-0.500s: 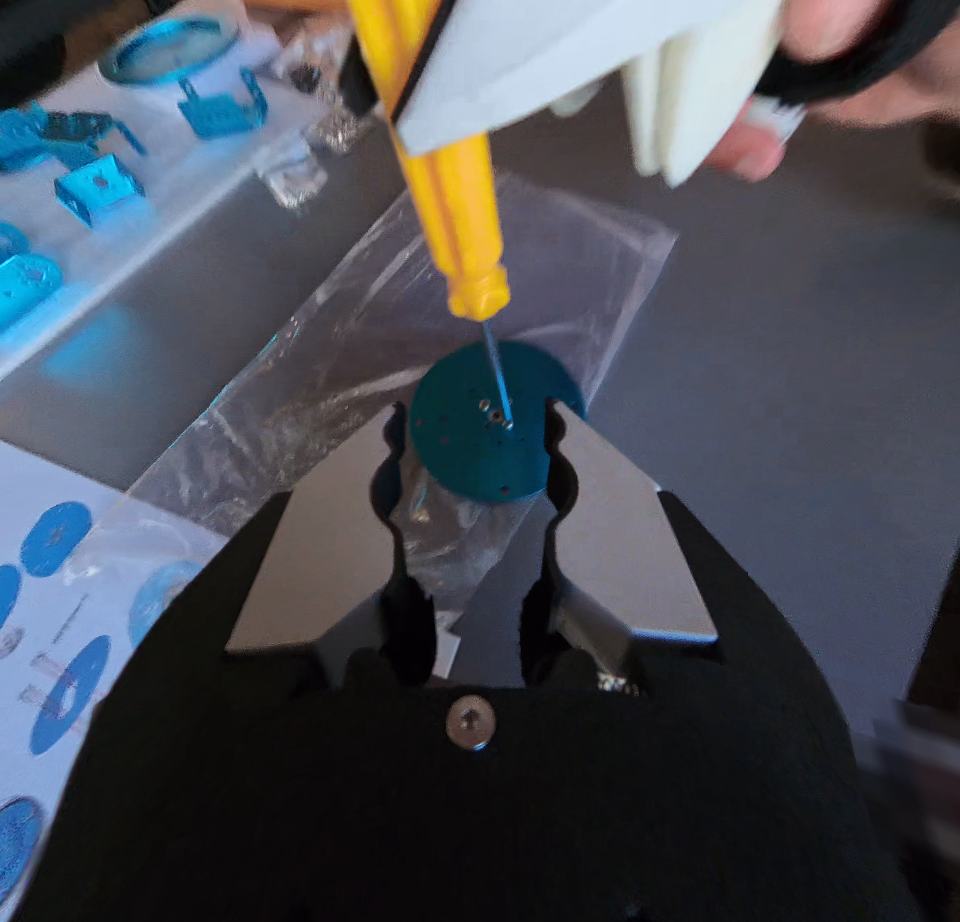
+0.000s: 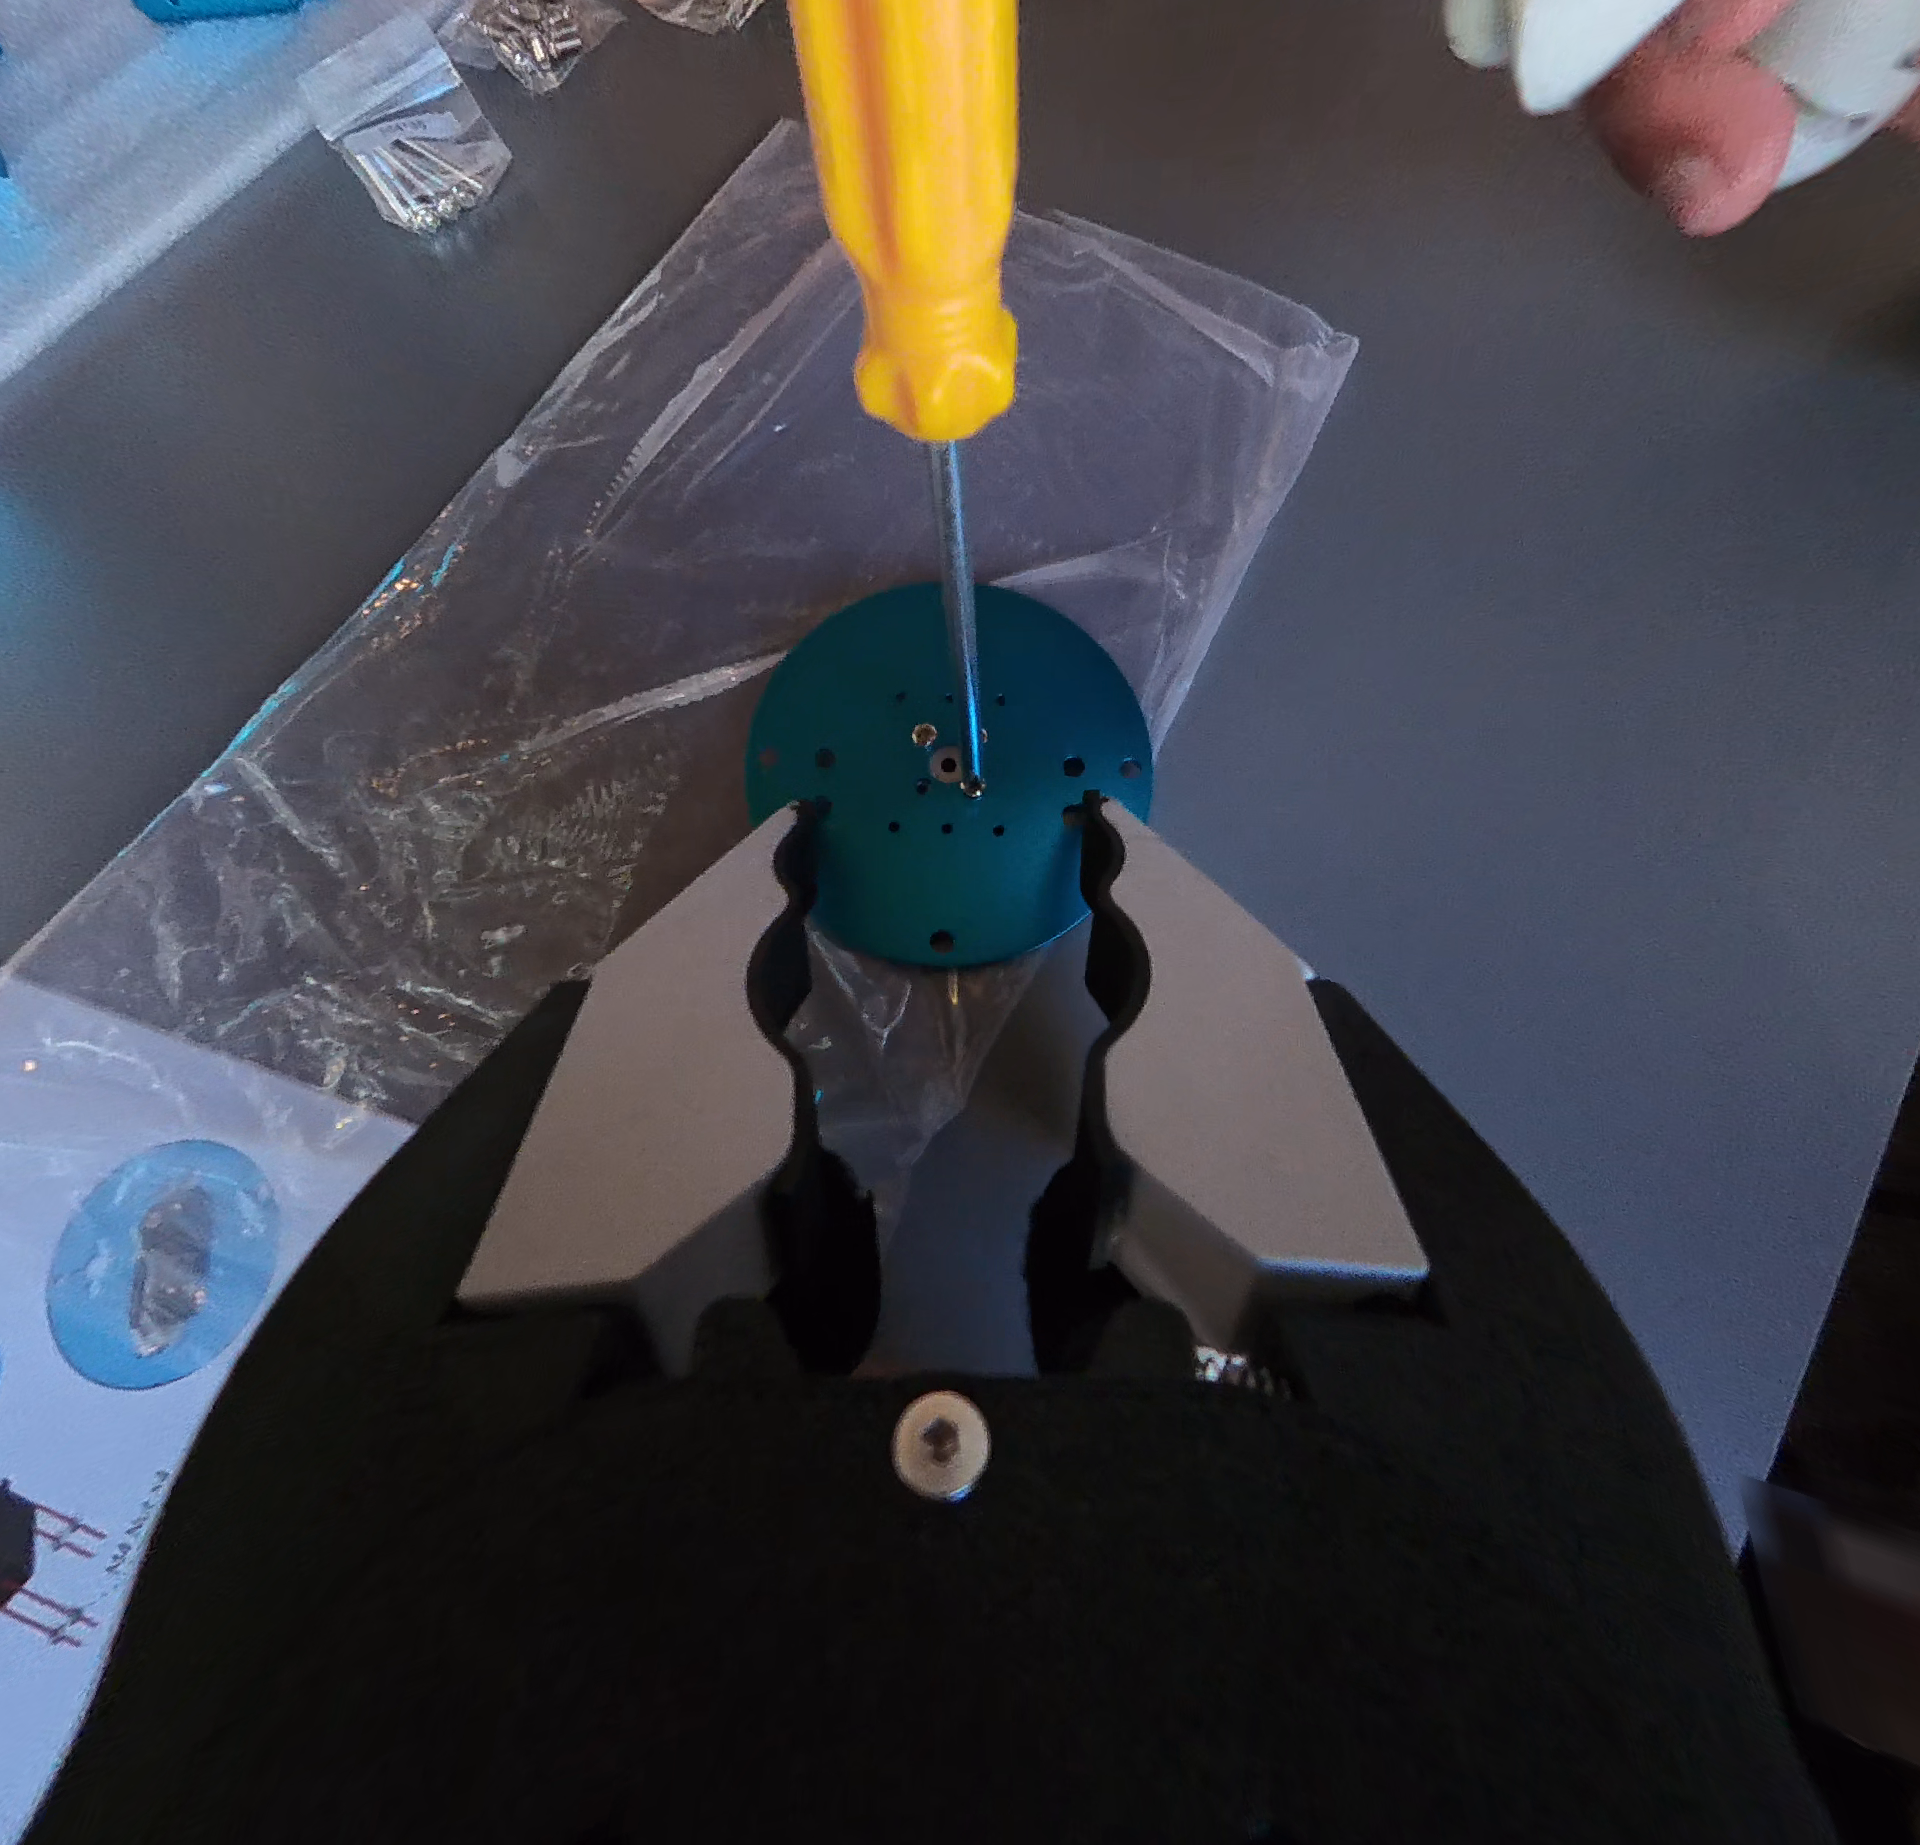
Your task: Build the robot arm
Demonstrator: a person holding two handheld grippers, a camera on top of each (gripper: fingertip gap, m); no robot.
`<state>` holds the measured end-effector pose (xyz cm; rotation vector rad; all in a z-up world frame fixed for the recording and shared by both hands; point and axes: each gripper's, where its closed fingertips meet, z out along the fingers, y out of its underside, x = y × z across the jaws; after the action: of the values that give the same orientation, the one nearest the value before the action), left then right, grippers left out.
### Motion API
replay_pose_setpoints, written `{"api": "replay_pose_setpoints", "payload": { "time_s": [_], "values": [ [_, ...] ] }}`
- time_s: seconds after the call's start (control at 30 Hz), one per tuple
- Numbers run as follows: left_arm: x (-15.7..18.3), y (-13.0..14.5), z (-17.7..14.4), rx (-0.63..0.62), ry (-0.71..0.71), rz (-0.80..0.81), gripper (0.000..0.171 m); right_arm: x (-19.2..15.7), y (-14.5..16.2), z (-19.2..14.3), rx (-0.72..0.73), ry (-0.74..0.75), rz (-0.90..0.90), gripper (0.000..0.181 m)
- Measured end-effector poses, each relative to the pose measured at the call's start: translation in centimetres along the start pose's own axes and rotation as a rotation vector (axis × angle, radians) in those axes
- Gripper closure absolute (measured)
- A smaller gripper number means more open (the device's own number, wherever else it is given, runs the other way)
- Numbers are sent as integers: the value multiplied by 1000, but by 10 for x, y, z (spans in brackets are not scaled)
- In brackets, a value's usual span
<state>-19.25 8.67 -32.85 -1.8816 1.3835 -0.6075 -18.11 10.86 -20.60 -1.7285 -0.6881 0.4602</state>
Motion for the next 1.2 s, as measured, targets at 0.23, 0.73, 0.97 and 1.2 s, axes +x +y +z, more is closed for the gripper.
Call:
{"api": "replay_pose_setpoints", "payload": {
  "time_s": [0.23,0.73,0.97,1.2],
  "values": [
    [-1,-1,2,-3,-2,-17,124,-8,-2,2,-89,261,-138,163],
    [-2,-55,-16,343,-74,65,165,-25,1,18,-221,63,-77,165],
    [0,-54,-14,290,-43,138,168,-30,-17,-1,-175,-415,-465,150],
    [-4,-57,-9,225,65,117,168,-37,-22,-43,-507,-968,-778,142]
  ]
}}
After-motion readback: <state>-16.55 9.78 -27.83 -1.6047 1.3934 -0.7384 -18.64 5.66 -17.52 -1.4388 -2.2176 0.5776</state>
